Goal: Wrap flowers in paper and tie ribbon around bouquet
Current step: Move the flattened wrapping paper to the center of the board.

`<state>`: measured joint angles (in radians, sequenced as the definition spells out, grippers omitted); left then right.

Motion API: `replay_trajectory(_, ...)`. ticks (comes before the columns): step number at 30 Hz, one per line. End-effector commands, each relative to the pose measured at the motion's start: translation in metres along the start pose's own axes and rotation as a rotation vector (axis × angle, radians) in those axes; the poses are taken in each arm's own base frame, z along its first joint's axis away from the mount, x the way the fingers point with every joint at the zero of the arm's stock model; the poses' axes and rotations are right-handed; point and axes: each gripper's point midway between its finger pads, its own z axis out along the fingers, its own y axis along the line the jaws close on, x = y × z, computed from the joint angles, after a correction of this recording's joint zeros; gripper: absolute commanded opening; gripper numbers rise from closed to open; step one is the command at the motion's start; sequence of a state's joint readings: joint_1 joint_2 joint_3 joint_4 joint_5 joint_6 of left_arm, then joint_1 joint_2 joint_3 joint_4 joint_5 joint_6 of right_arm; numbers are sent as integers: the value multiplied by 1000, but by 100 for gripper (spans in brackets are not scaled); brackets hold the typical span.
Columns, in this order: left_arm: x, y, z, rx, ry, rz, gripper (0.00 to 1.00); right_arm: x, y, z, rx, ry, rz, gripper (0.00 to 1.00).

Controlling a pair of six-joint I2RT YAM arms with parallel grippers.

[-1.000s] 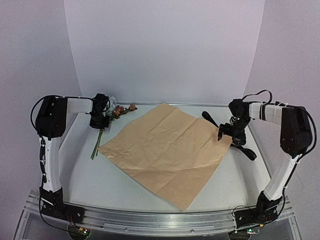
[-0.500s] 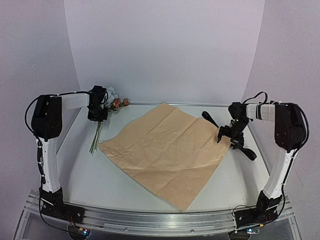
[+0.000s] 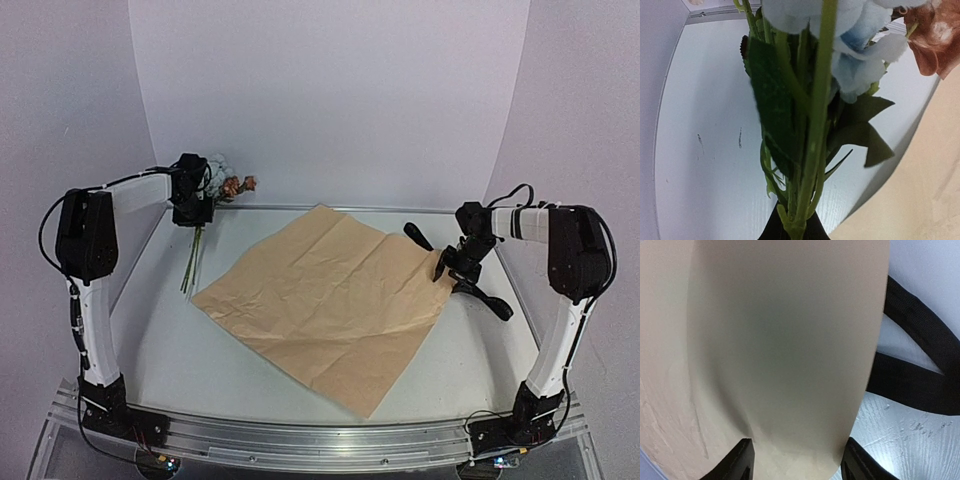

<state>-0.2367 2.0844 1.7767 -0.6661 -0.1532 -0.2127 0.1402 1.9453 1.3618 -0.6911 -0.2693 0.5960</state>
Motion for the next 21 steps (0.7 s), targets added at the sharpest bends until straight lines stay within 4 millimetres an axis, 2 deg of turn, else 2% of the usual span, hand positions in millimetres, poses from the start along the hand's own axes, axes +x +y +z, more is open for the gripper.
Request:
replay_trajectory(1,-38,-37,-68,147,-117,-83,0,1,12,3,-61,-12,48,54)
replay_trajectory(3,-34,-57,-75,192,-108,-108,0,5,16,6,-65,-7,38,49)
replay_trajectory(5,-28,-87,-81,246,-98,-112,0,10,21,8,-70,2,24,46)
replay_trajectory(12,-1,-185,-82,419,-36,-185,0,30,41,10,-73,12,-53,43)
replay_trajectory(18,18,-241,-69,484,18,-254,0,44,51,10,-64,11,-80,42)
replay_trajectory(21,30,-262,-61,497,45,-271,0,50,52,9,-52,5,-85,42)
